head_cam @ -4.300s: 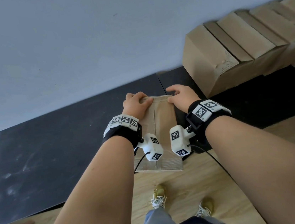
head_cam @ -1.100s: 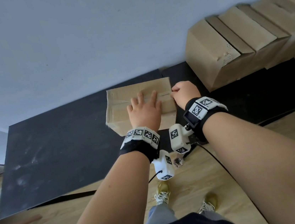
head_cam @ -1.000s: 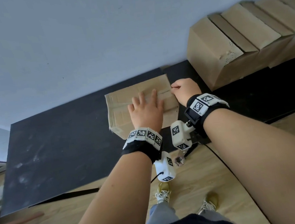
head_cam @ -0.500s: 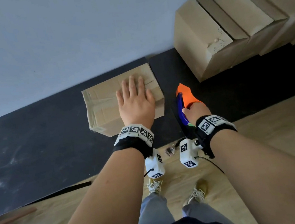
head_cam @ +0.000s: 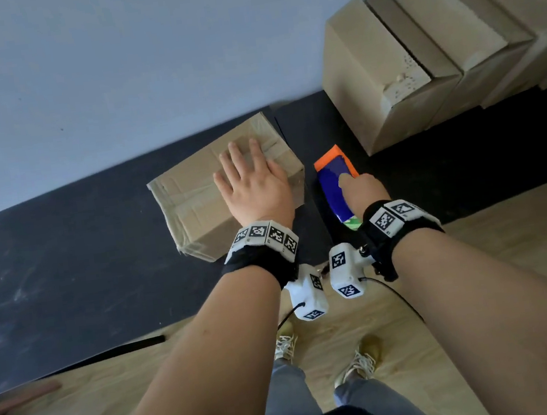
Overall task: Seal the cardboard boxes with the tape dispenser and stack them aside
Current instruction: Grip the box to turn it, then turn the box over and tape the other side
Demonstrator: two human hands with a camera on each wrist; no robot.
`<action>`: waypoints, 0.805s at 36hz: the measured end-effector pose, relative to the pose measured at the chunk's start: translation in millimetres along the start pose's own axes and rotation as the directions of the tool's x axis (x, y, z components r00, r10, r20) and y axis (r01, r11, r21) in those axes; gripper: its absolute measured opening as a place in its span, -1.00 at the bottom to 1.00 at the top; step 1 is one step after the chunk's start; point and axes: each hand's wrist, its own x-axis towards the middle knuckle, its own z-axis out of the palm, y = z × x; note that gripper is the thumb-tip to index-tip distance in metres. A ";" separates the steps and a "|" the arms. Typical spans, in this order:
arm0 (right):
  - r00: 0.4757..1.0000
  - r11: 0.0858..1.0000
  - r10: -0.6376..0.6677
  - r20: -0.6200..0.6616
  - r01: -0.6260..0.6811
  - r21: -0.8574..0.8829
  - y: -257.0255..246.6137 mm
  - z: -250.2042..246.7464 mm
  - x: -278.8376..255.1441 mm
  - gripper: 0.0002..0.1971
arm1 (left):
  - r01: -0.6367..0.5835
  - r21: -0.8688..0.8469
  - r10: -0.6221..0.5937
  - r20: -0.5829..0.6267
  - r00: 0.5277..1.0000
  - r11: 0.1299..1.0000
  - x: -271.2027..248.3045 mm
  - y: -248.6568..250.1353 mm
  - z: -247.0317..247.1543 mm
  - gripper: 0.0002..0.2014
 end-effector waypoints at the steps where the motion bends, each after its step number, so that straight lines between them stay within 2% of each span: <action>1: 0.999 0.999 -0.029 -0.018 0.030 0.046 -2.6 -6.5 -1.5 -0.61 | 0.014 -0.008 -0.014 0.023 1.000 1.000 0.8 2.3 -2.3 -0.51; 4: 0.996 0.977 -0.059 -0.063 0.071 0.199 -11.8 -24.7 -8.6 -0.58 | 0.061 -0.064 -0.055 0.079 0.995 0.996 7.5 6.2 -13.1 -0.51; 7: 0.988 0.935 -0.104 -0.112 0.135 0.328 -23.6 -40.0 -16.2 -0.46 | 0.054 -0.184 -0.035 0.104 0.994 0.981 23.9 6.5 -27.5 -0.53; 11: 0.969 0.894 -0.167 -0.180 0.225 0.386 -42.3 -60.3 -32.6 -0.42 | 0.080 -0.523 0.025 0.190 0.982 0.848 53.2 12.9 -56.8 -0.66; 13: 0.962 0.876 -0.205 -0.181 0.263 0.404 -49.6 -68.1 -42.6 -0.45 | 0.128 -0.601 0.049 0.269 0.962 0.789 67.6 17.8 -69.9 -0.76; 15: 0.957 0.874 -0.242 -0.162 0.288 0.391 -54.4 -72.9 -52.8 -0.45 | 0.234 -0.656 0.053 0.386 0.921 0.718 79.1 21.6 -80.3 -0.74; 17: 0.948 0.875 -0.279 -0.154 0.317 0.366 -57.9 -75.4 -59.3 -0.41 | 0.386 -0.677 0.051 0.530 0.847 0.627 85.2 23.1 -90.2 -0.64; 19: 0.942 0.875 -0.302 -0.146 0.335 0.349 -60.7 -76.6 -63.8 -0.37 | 0.485 -0.684 0.082 0.619 0.781 0.545 88.3 21.2 -97.6 -0.51; 21: 0.938 0.872 -0.318 -0.134 0.345 0.348 -61.9 -77.1 -67.2 -0.37 | 0.513 -0.686 0.111 0.647 0.754 0.516 90.2 17.7 -102.0 -0.52; 23: 0.934 0.861 -0.330 -0.132 0.356 0.363 -62.4 -77.1 -71.3 -0.40 | 0.543 -0.694 0.119 0.660 0.742 0.472 90.3 15.1 -104.8 -0.61; 25: 0.930 0.849 -0.342 -0.134 0.367 0.381 -62.1 -77.0 -74.5 -0.40 | 0.603 -0.680 0.115 0.697 0.707 0.417 90.3 14.2 -107.1 -0.65; 26: 0.929 0.845 -0.344 -0.135 0.369 0.386 -61.8 -76.9 -76.2 -0.40 | 0.631 -0.663 0.120 0.721 0.682 0.403 90.2 13.8 -107.6 -0.64; 29: 0.926 0.836 -0.352 -0.138 0.377 0.399 -61.2 -76.2 -81.5 -0.41 | 0.648 -0.608 0.140 0.769 0.623 0.458 89.4 10.7 -107.8 -0.67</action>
